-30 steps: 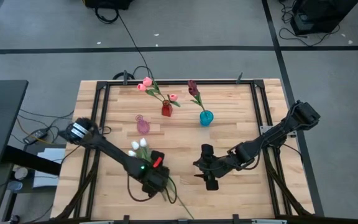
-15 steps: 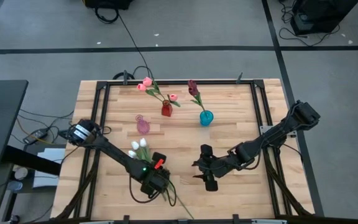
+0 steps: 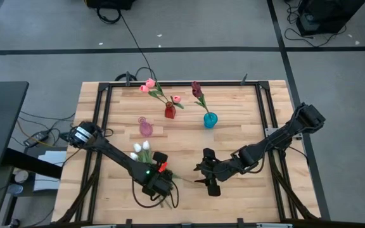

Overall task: Sort flowers into vase by color
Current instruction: Put the dark red tulip into the blue vase

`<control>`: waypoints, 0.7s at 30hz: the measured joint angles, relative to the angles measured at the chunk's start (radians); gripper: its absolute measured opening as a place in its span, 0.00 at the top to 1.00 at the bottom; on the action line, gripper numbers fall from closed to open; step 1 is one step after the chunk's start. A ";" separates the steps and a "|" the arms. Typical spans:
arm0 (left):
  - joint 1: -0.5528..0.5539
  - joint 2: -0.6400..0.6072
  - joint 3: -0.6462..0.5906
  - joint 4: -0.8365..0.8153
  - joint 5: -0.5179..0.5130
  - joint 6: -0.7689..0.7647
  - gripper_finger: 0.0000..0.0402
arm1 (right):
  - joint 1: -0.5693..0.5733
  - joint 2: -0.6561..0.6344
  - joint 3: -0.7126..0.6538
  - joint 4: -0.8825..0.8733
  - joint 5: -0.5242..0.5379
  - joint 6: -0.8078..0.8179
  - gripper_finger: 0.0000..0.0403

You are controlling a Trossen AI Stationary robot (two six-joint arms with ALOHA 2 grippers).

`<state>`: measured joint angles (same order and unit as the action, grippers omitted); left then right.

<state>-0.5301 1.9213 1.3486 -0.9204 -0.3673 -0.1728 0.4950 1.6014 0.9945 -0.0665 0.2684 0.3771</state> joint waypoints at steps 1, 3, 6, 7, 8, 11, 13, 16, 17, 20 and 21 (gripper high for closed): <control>0.000 0.000 0.022 -0.028 -0.020 -0.010 0.97 | -0.002 0.010 0.006 0.005 0.001 0.000 0.43; 0.000 0.000 0.063 -0.088 -0.063 -0.022 0.97 | -0.006 0.023 0.017 0.004 -0.002 -0.007 0.43; 0.000 -0.001 0.112 -0.159 -0.126 -0.043 0.97 | -0.018 0.054 0.033 0.005 -0.018 -0.004 0.43; 0.000 -0.001 0.127 -0.187 -0.146 -0.045 0.97 | -0.022 0.066 0.039 -0.002 -0.030 -0.003 0.43; 0.000 -0.001 0.136 -0.203 -0.164 -0.046 0.97 | -0.027 0.080 0.046 -0.007 -0.042 -0.003 0.43; 0.000 -0.001 0.163 -0.229 -0.196 -0.044 0.97 | -0.040 0.119 0.072 -0.027 -0.053 -0.006 0.43; 0.000 -0.001 0.173 -0.232 -0.207 -0.044 0.97 | -0.051 0.137 0.099 -0.051 -0.041 -0.010 0.43; 0.000 -0.001 0.177 -0.231 -0.215 -0.043 0.97 | -0.061 0.159 0.135 -0.092 0.007 -0.011 0.43; 0.000 -0.002 0.177 -0.234 -0.217 -0.043 0.97 | -0.062 0.167 0.144 -0.099 0.030 -0.012 0.43; 0.000 -0.001 0.177 -0.238 -0.224 -0.042 0.97 | -0.061 0.180 0.166 -0.112 0.095 -0.018 0.44; 0.000 -0.001 0.177 -0.236 -0.224 -0.042 0.97 | -0.061 0.182 0.171 -0.105 0.114 -0.023 0.44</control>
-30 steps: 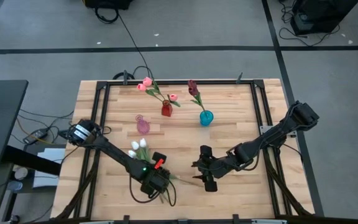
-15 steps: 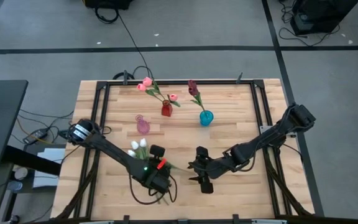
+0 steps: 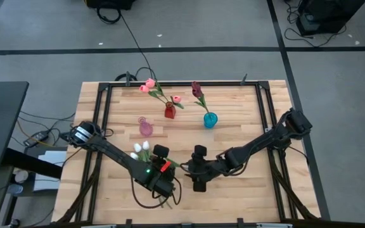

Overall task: Sort flowers into vase by color
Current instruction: Put the dark red tulip into the blue vase

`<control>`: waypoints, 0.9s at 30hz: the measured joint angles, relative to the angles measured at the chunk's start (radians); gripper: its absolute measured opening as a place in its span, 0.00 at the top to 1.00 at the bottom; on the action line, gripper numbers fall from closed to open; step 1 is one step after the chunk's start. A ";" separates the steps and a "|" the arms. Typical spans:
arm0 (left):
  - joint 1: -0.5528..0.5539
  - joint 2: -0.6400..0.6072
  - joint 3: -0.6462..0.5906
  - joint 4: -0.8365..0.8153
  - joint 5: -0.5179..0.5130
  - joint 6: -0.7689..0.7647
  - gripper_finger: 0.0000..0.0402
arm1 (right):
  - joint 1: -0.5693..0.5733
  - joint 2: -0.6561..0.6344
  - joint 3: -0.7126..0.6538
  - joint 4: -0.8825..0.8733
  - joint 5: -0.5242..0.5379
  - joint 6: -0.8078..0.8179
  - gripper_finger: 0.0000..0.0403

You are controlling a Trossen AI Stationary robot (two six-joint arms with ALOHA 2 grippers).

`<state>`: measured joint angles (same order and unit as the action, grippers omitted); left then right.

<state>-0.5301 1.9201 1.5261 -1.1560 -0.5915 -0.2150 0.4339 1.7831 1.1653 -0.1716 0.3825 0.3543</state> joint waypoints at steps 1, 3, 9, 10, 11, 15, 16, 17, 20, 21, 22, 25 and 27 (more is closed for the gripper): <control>0.000 0.000 0.000 0.004 0.000 0.000 0.97 | 0.000 0.001 0.000 0.000 0.015 -0.007 0.45; 0.000 0.000 0.000 0.005 -0.003 -0.002 0.97 | 0.000 0.011 0.000 0.021 0.026 -0.016 0.46; 0.000 0.000 0.000 0.011 -0.051 0.000 0.97 | -0.011 0.033 0.000 0.011 0.016 -0.018 0.53; 0.000 0.000 0.000 0.011 -0.063 0.001 0.97 | -0.014 0.034 -0.001 0.009 0.013 -0.018 0.54; 0.000 0.000 0.000 0.011 -0.074 0.003 0.97 | -0.017 0.034 -0.002 0.007 0.014 -0.016 0.55; 0.000 0.000 0.000 0.015 -0.096 0.029 0.97 | -0.025 0.032 -0.002 0.005 0.025 -0.012 0.59; 0.000 0.000 0.000 0.019 -0.099 0.031 0.97 | -0.027 0.032 -0.003 0.004 0.025 -0.012 0.60; 0.000 0.000 0.000 0.020 -0.100 0.031 0.97 | -0.030 0.032 -0.003 0.001 0.025 -0.014 0.61; 0.000 0.000 0.000 0.020 -0.100 0.030 0.96 | -0.036 0.032 -0.003 -0.023 0.020 -0.009 0.67; 0.000 0.000 0.000 0.021 -0.100 0.030 0.96 | -0.037 0.032 -0.004 -0.024 0.019 -0.005 0.69; 0.000 0.000 0.000 0.027 -0.100 0.029 0.96 | -0.038 0.032 -0.004 -0.024 0.017 0.004 0.72; -0.002 0.000 0.000 0.059 -0.104 0.026 0.92 | -0.044 0.032 -0.004 -0.031 0.011 0.028 0.80; -0.003 0.000 0.000 0.079 -0.114 0.017 0.88 | -0.047 0.032 -0.004 -0.051 0.009 0.057 0.86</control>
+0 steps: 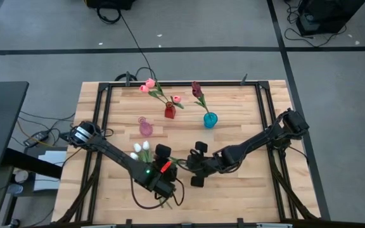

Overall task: Sort flowers into vase by color
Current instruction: Put the dark red tulip into the blue vase

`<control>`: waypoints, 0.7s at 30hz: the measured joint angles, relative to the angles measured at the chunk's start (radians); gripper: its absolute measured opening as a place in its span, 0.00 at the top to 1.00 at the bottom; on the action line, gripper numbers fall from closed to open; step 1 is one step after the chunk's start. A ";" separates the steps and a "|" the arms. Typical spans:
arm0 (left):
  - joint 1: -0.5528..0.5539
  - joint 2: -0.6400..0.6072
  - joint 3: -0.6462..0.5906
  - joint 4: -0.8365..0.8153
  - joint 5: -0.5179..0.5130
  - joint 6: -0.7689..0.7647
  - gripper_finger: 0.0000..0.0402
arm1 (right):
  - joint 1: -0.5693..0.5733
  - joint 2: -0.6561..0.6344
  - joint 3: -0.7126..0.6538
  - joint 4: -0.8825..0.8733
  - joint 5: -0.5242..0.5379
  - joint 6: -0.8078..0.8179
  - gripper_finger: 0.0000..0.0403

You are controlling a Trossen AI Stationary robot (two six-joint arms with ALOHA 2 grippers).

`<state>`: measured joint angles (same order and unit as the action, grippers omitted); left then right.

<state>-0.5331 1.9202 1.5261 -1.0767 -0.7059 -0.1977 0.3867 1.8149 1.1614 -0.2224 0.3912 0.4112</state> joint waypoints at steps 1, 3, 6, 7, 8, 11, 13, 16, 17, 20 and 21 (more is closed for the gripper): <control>0.000 0.000 0.000 0.008 -0.009 -0.009 0.85 | -0.002 0.000 0.000 -0.011 0.000 0.010 0.89; -0.004 0.000 0.000 0.019 -0.026 -0.016 0.80 | -0.006 0.000 0.000 -0.045 -0.004 0.031 0.95; -0.022 0.000 0.000 0.019 -0.083 -0.028 0.74 | -0.011 0.000 0.000 -0.087 -0.019 0.053 0.97; -0.033 0.000 0.000 0.018 -0.099 -0.043 0.73 | -0.012 0.000 0.000 -0.103 -0.016 0.064 0.96; -0.044 0.000 0.000 0.017 -0.113 -0.055 0.72 | -0.012 0.000 0.000 -0.119 -0.010 0.071 0.95; -0.087 -0.018 -0.019 0.037 -0.157 -0.108 0.72 | -0.012 -0.001 0.000 -0.158 0.006 0.093 0.94; -0.129 -0.051 -0.061 0.081 -0.203 -0.150 0.73 | -0.012 -0.006 0.000 -0.172 0.006 0.107 0.94; -0.191 -0.110 -0.154 0.204 -0.224 -0.203 0.73 | -0.012 -0.027 0.000 -0.196 0.028 0.124 0.96; -0.207 -0.133 -0.191 0.254 -0.221 -0.218 0.73 | -0.011 -0.037 0.000 -0.196 0.054 0.131 0.96; -0.230 -0.195 -0.302 0.489 -0.185 -0.220 0.74 | -0.003 -0.075 0.000 -0.170 0.173 0.120 0.95; -0.234 -0.211 -0.342 0.579 -0.178 -0.203 0.74 | 0.000 -0.084 0.000 -0.143 0.211 0.104 0.94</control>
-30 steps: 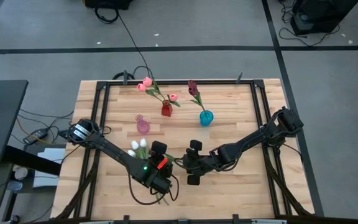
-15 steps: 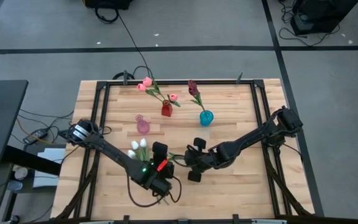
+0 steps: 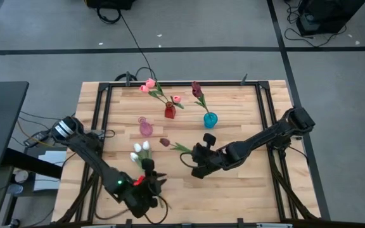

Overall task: Sort flowers into vase by color
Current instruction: Put the dark red tulip into the blue vase

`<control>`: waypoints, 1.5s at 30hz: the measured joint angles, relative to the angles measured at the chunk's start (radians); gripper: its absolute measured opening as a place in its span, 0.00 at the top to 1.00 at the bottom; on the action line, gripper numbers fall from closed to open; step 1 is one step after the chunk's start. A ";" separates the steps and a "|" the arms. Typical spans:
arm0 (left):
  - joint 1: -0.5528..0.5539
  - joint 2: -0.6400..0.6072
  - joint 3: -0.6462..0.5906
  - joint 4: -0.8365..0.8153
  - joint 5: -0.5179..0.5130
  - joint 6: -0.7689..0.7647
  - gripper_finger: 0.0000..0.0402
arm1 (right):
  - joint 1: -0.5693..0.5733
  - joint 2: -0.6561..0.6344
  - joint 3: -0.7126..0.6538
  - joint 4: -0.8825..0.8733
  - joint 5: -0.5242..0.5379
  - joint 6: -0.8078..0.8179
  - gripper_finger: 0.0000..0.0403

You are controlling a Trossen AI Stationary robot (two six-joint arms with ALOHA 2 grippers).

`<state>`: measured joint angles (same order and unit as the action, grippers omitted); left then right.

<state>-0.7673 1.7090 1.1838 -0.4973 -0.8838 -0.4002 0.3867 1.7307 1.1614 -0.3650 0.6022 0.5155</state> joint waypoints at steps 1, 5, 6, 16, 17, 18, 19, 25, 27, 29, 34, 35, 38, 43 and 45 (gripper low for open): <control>-0.001 -0.011 -0.037 0.084 0.005 0.019 0.74 | 0.002 -0.007 0.000 0.036 0.031 -0.025 0.93; 0.017 -0.046 -0.160 0.370 -0.003 0.093 0.74 | 0.017 -0.018 0.000 0.246 0.059 -0.179 0.92; 0.027 -0.056 -0.182 0.438 -0.016 0.115 0.74 | 0.023 -0.021 0.000 0.294 0.060 -0.221 0.92; 0.083 -0.199 -0.269 0.889 -0.118 0.432 0.74 | 0.124 -0.045 0.000 0.692 0.209 -0.588 0.93; 0.084 -0.205 -0.270 0.923 -0.118 0.471 0.74 | 0.131 -0.049 0.000 0.696 0.208 -0.603 0.93; 0.084 -0.210 -0.269 0.954 -0.117 0.504 0.74 | 0.137 -0.053 0.000 0.696 0.206 -0.621 0.93; 0.084 -0.216 -0.268 0.977 -0.117 0.536 0.74 | 0.142 -0.055 0.000 0.697 0.194 -0.629 0.93; 0.091 -0.220 -0.268 1.117 -0.098 0.639 0.71 | 0.129 -0.076 -0.082 0.851 0.073 -0.660 0.94; 0.093 -0.220 -0.268 1.141 -0.084 0.654 0.67 | 0.119 -0.081 -0.135 0.966 0.028 -0.679 0.94; 0.100 -0.220 -0.268 1.161 -0.080 0.662 0.63 | 0.110 -0.083 -0.192 1.100 -0.001 -0.698 0.94; 0.147 -0.220 -0.268 1.160 -0.025 0.657 0.53 | 0.065 -0.081 -0.296 1.262 -0.109 -0.665 0.93; 0.157 -0.219 -0.268 1.159 -0.007 0.654 0.52 | 0.057 -0.081 -0.309 1.280 -0.126 -0.661 0.93; 0.190 -0.215 -0.268 1.158 0.040 0.634 0.52 | 0.039 -0.081 -0.335 1.336 -0.166 -0.658 0.93; 0.247 -0.214 -0.268 1.159 0.185 0.601 0.52 | 0.023 -0.081 -0.345 1.341 -0.183 -0.662 0.92; 0.260 -0.214 -0.268 1.159 0.202 0.598 0.52 | 0.021 -0.081 -0.345 1.343 -0.189 -0.667 0.92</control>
<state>-0.5072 1.4948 0.9157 0.6613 -0.6820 0.1978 0.4076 1.6497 0.8165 0.9783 0.4133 -0.1516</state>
